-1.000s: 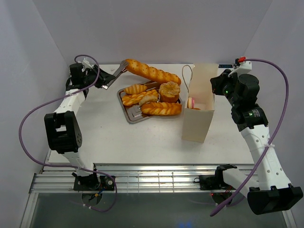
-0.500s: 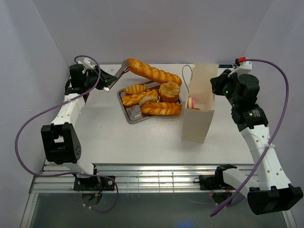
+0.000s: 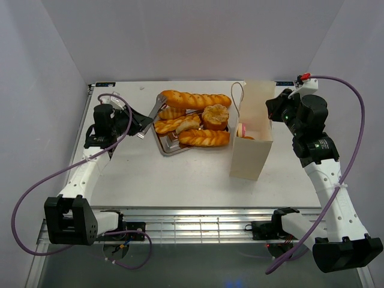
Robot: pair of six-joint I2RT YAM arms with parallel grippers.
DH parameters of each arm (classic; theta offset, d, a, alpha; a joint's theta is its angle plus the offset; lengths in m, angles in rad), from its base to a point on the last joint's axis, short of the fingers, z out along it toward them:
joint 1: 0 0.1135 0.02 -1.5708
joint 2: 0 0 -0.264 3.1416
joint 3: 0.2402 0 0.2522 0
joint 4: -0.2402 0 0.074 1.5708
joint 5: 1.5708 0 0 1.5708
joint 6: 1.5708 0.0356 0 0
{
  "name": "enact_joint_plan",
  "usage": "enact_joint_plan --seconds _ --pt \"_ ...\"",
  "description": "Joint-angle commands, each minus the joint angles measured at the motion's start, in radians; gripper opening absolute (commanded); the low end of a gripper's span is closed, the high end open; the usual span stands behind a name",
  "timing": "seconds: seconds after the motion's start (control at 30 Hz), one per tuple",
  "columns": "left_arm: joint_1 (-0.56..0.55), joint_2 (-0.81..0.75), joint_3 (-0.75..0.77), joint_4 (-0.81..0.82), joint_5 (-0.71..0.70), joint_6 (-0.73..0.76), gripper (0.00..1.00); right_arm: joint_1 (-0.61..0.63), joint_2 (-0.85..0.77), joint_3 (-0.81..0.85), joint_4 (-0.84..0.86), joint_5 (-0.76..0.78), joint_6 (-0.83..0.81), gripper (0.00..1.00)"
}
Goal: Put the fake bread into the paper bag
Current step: Adjust the fake bread on the plate.
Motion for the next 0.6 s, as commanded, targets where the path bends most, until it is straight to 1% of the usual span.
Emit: enact_joint_plan --seconds 0.0,0.2,0.43,0.5,0.53,0.57 --pt "-0.008 -0.06 -0.053 0.014 -0.03 -0.009 0.0 0.002 -0.02 -0.019 0.025 -0.005 -0.01 0.08" --pt "-0.008 -0.083 -0.138 0.023 -0.039 -0.011 0.0 0.002 -0.023 -0.02 0.025 -0.008 -0.01 0.08" --pt "-0.008 -0.094 -0.181 0.012 -0.049 -0.005 0.0 0.002 -0.02 -0.022 0.025 -0.009 -0.011 0.08" --pt "-0.008 -0.088 -0.184 0.012 -0.041 0.0 0.07 0.002 -0.018 -0.023 0.025 -0.008 -0.011 0.08" --pt "-0.008 -0.085 -0.184 0.015 -0.033 0.001 0.16 0.002 -0.018 -0.023 0.026 -0.008 -0.011 0.08" --pt "-0.008 -0.08 -0.184 0.019 -0.021 0.007 0.21 0.002 -0.018 -0.025 0.026 -0.009 -0.011 0.08"
